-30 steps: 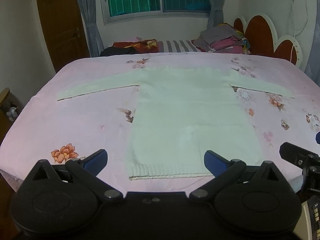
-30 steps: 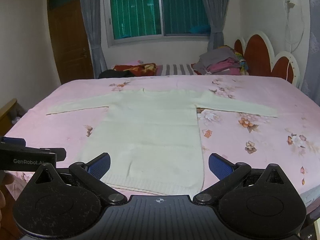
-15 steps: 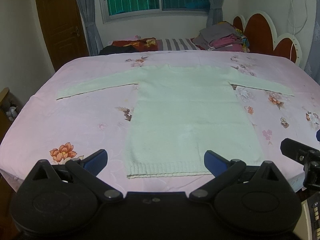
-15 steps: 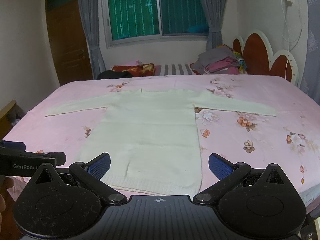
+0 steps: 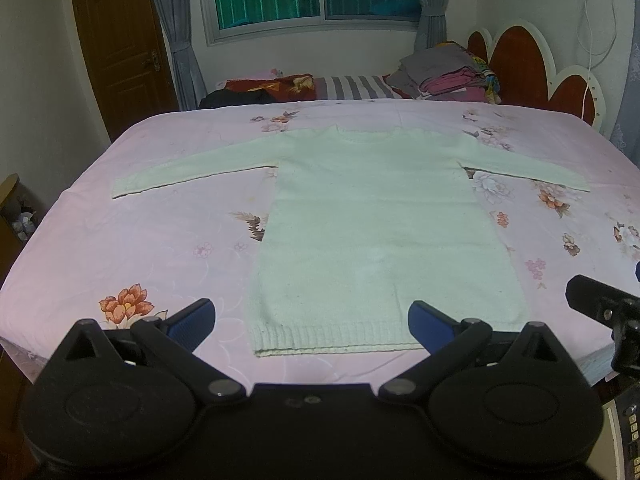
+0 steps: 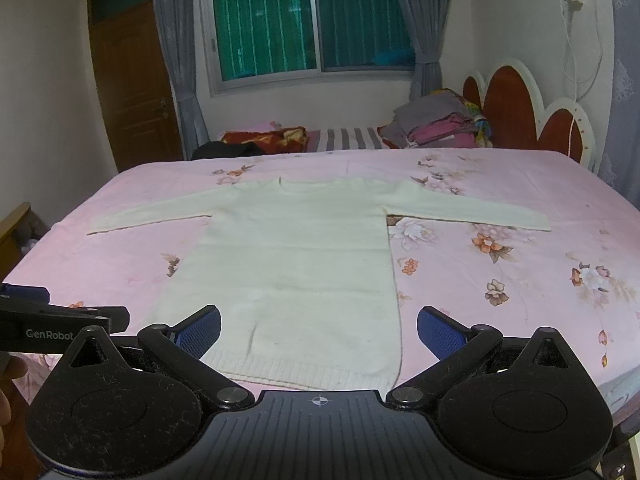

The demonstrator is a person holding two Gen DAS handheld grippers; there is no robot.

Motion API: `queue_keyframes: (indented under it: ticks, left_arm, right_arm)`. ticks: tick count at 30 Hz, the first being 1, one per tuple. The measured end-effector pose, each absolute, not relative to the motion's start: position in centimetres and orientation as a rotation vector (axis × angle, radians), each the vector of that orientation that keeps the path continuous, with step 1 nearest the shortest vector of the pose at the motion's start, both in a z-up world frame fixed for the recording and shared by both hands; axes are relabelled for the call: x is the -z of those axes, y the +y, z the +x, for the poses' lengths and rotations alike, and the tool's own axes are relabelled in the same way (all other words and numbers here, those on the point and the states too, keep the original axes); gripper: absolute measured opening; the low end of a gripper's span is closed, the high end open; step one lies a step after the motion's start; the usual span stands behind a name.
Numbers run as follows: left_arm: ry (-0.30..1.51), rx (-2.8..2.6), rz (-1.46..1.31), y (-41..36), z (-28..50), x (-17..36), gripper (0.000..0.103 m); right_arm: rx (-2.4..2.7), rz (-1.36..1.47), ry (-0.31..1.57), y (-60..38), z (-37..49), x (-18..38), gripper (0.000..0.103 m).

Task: Fold small clothes

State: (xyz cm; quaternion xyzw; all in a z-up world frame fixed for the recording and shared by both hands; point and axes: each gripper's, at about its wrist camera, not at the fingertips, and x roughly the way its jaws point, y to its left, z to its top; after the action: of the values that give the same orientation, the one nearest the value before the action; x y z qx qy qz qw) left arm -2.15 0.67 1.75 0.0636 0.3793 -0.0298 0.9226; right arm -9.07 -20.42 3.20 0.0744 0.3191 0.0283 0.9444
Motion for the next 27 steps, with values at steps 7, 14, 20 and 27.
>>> queue_keyframes:
  ticks: [7, 14, 20, 27]
  left_arm:
    - [0.785, 0.059, 0.130, 0.9, -1.8, -1.3, 0.102]
    - [0.785, 0.060, 0.131, 1.0, -1.7, -1.2, 0.102]
    - [0.791, 0.055, 0.134, 1.1, -1.3, -1.1, 0.102]
    - [0.798, 0.049, 0.134, 1.2, -0.4, -0.8, 0.102]
  right_arm:
    - [-0.052, 0.152, 0.652, -20.5, -9.0, -3.2, 0.103]
    - [-0.046, 0.154, 0.651, -20.6, -8.9, -3.0, 0.103]
    - [-0.045, 0.154, 0.653, -20.7, -8.8, -2.9, 0.103]
    - [-0.037, 0.150, 0.648, -20.8, -8.1, -2.9, 0.103]
